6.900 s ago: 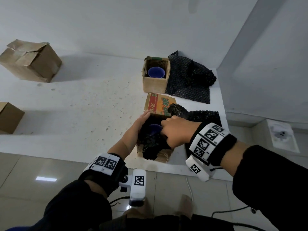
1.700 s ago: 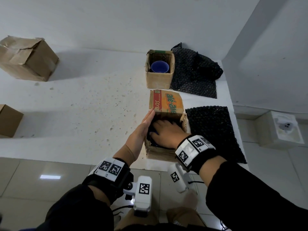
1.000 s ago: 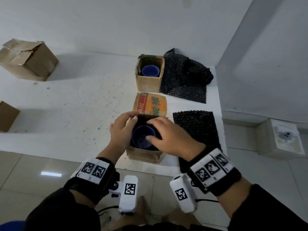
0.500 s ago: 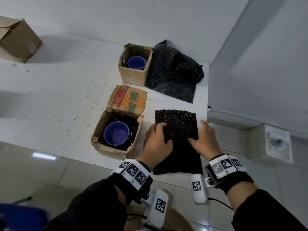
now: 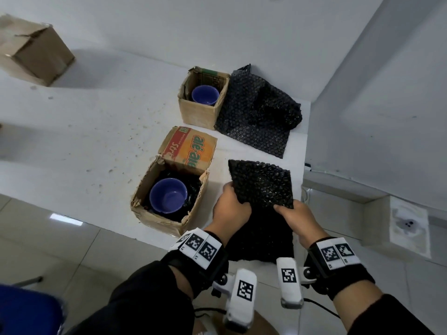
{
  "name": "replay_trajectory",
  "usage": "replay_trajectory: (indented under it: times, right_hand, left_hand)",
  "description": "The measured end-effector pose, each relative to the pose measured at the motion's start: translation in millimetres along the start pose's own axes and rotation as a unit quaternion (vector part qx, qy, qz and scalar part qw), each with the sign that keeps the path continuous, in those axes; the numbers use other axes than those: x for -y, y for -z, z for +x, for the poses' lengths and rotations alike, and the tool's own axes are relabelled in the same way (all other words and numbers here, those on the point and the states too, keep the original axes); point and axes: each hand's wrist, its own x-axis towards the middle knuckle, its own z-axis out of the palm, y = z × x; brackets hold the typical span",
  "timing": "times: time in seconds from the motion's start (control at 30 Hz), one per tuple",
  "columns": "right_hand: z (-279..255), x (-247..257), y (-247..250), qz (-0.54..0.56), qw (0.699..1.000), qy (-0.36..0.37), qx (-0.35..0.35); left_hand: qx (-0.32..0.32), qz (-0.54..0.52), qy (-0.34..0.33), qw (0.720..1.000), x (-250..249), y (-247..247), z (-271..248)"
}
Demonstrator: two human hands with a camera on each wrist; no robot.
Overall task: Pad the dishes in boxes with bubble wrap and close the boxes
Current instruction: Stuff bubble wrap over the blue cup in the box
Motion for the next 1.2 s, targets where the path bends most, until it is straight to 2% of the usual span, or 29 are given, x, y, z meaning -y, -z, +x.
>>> replay_trajectory:
  times: [0.13,0.33,0.5,0.67,0.8,0.93,1.07,1.13,1.17,1.2]
  right_hand:
    - [-13,24,7,0.065,0.997,0.028,-0.009]
    - [-40,79,-1,0.127,0.988,0.086,-0.004]
    - [-71,110,-37,0.145,0.981,0.127,0.025]
    - [-86,114,-83,0.085,0.983,0.162,0.023]
    - [-87,105,-109,0.032,0.986,0.161,-0.022]
    - [-92,96,-123,-0.088,0.979,0.158,-0.091]
    - [-100,91,-131,-0.150,0.956,0.176,-0.182]
    - [-104,94,-133,-0.190,0.907,0.275,-0.257]
    - [-107,99,-134,-0.221,0.868,0.345,-0.280]
    - [-110,105,-136,-0.253,0.832,0.410,-0.274]
  left_hand:
    - [-0.015,-0.016,-0.077,0.997,-25,21,-10]
    - [-0.090,-0.007,-0.168,0.982,-44,83,-24]
    - [-0.142,0.017,-0.160,0.977,-23,148,-18]
    - [-0.144,0.040,-0.123,0.981,15,195,-7]
    - [-0.128,0.108,-0.116,0.979,41,209,0]
    - [-0.137,0.166,-0.134,0.967,59,211,10]
    - [-0.124,0.192,-0.157,0.961,67,211,19]
    - [-0.112,0.192,-0.175,0.959,72,212,26]
    - [-0.104,0.191,-0.180,0.959,74,212,29]
    - [-0.098,0.189,-0.184,0.960,76,213,31]
